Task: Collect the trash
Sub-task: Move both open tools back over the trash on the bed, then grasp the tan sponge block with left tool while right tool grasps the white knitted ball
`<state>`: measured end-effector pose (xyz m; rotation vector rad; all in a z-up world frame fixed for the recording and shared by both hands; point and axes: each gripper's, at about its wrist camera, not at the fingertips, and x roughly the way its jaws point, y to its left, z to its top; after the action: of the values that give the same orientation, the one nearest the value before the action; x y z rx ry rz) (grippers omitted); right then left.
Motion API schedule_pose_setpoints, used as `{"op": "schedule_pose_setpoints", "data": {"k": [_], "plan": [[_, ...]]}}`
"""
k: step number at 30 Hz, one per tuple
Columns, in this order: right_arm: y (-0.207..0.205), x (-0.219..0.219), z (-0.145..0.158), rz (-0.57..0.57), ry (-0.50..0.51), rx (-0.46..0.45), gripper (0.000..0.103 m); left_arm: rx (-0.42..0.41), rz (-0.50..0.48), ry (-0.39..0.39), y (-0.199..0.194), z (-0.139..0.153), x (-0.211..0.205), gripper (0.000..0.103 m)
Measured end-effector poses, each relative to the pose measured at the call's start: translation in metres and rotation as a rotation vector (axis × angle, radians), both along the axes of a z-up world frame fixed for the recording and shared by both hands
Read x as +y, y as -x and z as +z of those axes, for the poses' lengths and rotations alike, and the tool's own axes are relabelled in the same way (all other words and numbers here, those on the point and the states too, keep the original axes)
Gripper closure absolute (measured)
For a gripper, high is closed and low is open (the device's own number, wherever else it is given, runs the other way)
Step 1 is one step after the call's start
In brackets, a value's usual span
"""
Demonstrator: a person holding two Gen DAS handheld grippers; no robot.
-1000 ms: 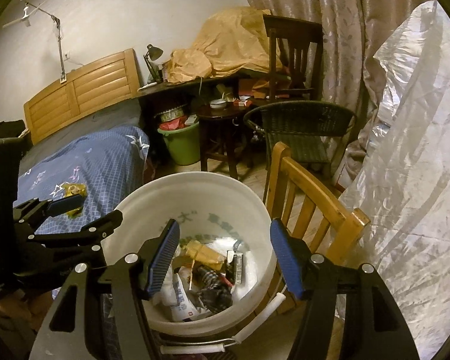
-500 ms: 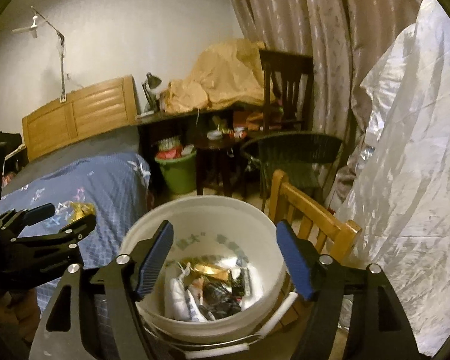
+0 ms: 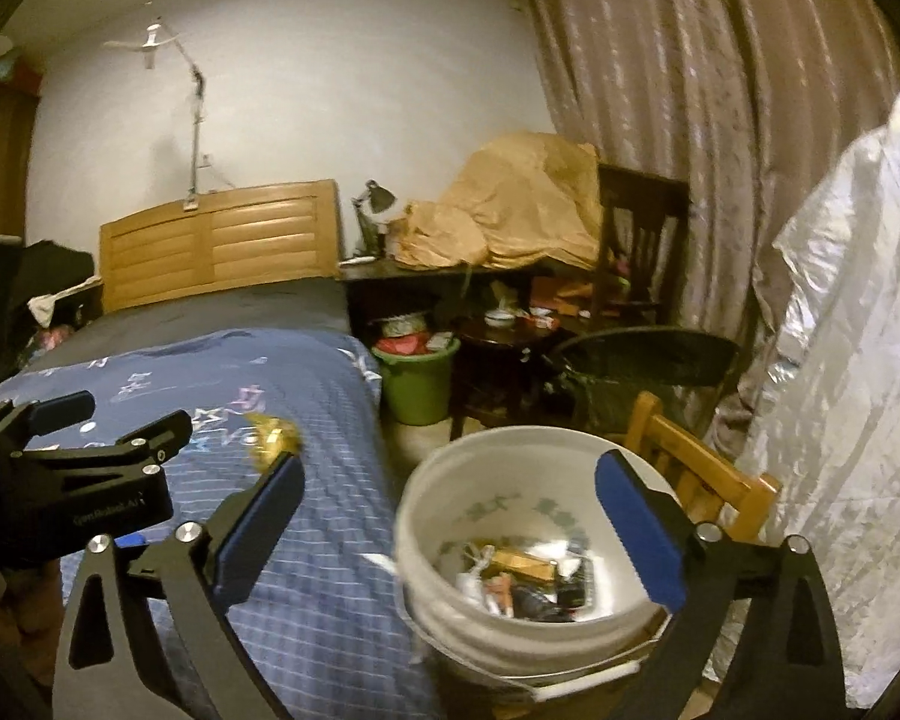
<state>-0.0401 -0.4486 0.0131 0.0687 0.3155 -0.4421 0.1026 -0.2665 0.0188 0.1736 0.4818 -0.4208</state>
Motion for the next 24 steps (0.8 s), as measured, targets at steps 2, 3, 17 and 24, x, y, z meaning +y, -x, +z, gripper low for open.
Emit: {"op": "schedule_pose_setpoints", "data": {"k": [2, 3, 17, 24], "plan": [[-0.003, 0.02, 0.002, 0.02, 0.017, -0.005, 0.005, 0.004, 0.035, 0.01, -0.001, 0.0, 0.023, 0.011], [-0.005, 0.031, 0.003, 0.03, 0.023, -0.009, 0.005, 0.006, 0.058, 0.015, -0.002, 0.0, 0.037, 0.01], [-0.059, 0.18, -0.009, 0.304, 0.065, 0.065, 0.005, 0.089, 0.436, 0.119, -0.028, -0.011, 0.255, 0.008], [-0.084, 0.249, -0.032, 0.474, 0.048, 0.152, 0.005, 0.137, 0.578, 0.137, -0.037, -0.028, 0.365, 0.008]]}}
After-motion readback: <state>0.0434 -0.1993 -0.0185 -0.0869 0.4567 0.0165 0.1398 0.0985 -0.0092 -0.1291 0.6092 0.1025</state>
